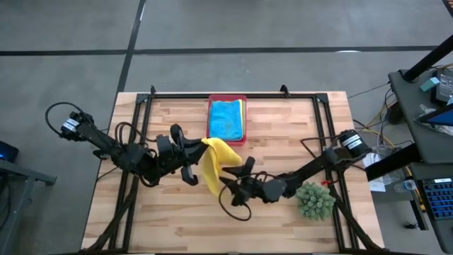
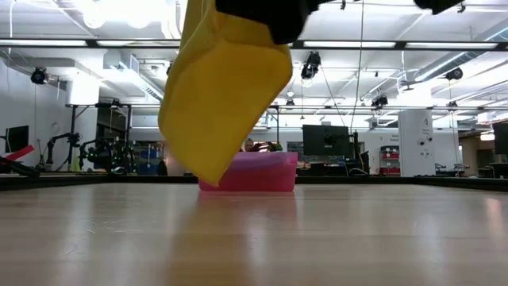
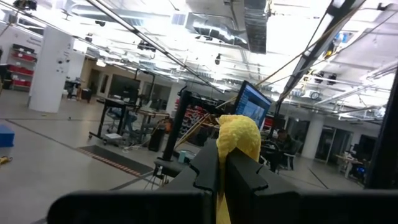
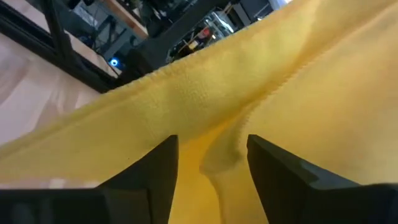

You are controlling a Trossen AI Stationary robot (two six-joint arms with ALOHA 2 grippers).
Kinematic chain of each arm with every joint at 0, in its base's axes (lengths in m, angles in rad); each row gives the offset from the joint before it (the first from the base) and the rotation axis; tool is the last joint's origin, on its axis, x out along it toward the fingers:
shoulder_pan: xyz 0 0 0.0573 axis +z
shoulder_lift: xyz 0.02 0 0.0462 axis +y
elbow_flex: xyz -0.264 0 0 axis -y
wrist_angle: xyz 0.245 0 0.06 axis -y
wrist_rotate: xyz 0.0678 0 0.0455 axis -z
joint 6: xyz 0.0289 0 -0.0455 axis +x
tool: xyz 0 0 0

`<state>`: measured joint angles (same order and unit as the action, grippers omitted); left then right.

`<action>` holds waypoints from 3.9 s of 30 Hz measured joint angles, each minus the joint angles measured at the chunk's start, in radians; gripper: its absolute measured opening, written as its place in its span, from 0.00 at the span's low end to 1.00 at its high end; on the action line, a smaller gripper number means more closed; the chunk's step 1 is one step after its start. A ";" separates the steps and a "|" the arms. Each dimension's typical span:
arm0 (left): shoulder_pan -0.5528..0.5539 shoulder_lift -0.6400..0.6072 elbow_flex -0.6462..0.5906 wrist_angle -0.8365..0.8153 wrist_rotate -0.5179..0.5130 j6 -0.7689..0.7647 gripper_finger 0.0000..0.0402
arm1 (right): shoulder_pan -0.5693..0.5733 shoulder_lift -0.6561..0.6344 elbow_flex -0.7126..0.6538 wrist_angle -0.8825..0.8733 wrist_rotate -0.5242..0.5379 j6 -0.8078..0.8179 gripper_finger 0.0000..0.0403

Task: Fold microfiber towels
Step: Fold the yellow towel

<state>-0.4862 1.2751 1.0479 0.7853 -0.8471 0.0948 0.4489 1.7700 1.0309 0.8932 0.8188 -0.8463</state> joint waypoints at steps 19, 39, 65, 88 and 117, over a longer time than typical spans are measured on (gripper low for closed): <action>-0.002 -0.002 -0.024 -0.043 0.031 0.115 0.00 | 0.052 -0.057 0.043 -0.179 0.081 0.010 0.02; -0.004 -0.229 -0.040 -0.820 0.039 -0.035 0.00 | -0.063 -0.594 0.357 -1.497 -0.304 0.571 0.02; -0.068 -0.139 -0.047 -1.112 0.699 -0.030 0.00 | -0.074 -0.587 0.229 -1.560 -0.879 0.713 0.02; -0.191 0.350 -0.047 -0.836 0.874 -0.501 0.00 | 0.105 -0.243 0.046 -1.281 -0.957 1.074 0.02; 0.056 -0.375 -0.045 -1.184 0.243 0.116 0.00 | -0.255 -0.699 0.200 -1.539 -0.361 0.578 0.02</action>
<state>-0.4304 0.8996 1.0031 -0.3992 -0.6037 0.2104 0.1936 1.0712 1.2311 -0.6454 0.4581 -0.2685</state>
